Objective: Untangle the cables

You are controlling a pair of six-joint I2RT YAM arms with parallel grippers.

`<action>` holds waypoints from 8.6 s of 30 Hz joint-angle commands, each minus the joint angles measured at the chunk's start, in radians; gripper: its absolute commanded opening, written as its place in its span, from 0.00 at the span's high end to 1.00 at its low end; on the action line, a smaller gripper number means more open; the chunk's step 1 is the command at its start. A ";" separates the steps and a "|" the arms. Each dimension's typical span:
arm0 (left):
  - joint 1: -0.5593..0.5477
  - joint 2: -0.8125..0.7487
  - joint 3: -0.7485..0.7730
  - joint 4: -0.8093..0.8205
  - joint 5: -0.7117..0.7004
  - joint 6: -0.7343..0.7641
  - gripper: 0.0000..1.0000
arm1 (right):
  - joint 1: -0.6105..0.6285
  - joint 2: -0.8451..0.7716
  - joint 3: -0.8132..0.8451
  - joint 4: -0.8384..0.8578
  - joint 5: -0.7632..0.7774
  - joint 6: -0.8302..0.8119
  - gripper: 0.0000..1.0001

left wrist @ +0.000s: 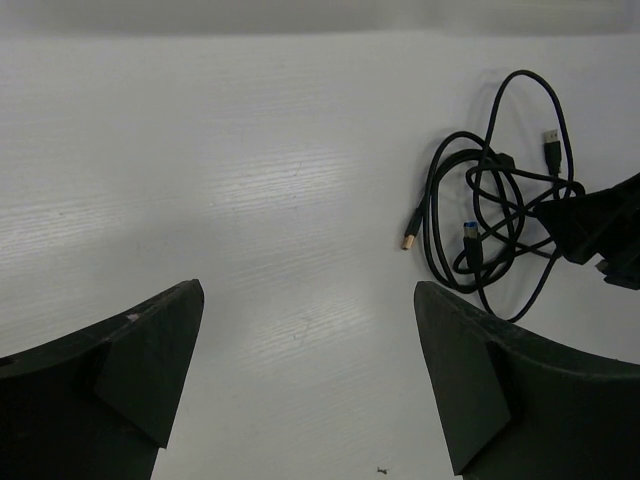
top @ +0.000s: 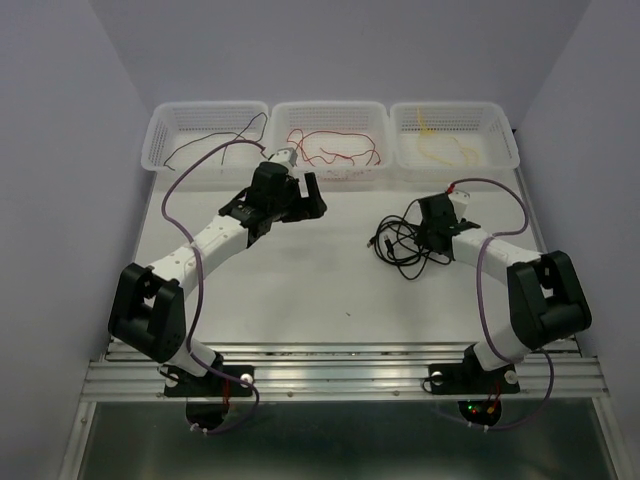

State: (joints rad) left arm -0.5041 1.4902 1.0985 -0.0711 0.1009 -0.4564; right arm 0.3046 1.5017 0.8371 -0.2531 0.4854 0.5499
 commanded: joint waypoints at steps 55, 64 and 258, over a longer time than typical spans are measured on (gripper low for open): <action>-0.209 0.484 0.438 -0.022 0.063 0.045 0.01 | -0.102 -0.388 0.497 0.150 0.278 -0.289 0.99; -0.218 0.495 0.431 0.020 0.130 0.054 0.01 | -0.144 -0.341 0.567 0.152 0.295 -0.386 0.99; 0.552 -0.050 0.352 0.226 0.476 0.321 0.01 | 0.398 0.822 1.636 0.781 -0.547 -0.395 0.99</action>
State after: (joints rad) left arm 0.0467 1.3445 1.3399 0.1318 0.5072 -0.2485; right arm 0.6994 2.3745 2.4397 0.4816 -0.0139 0.1211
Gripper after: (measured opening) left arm 0.986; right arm 0.060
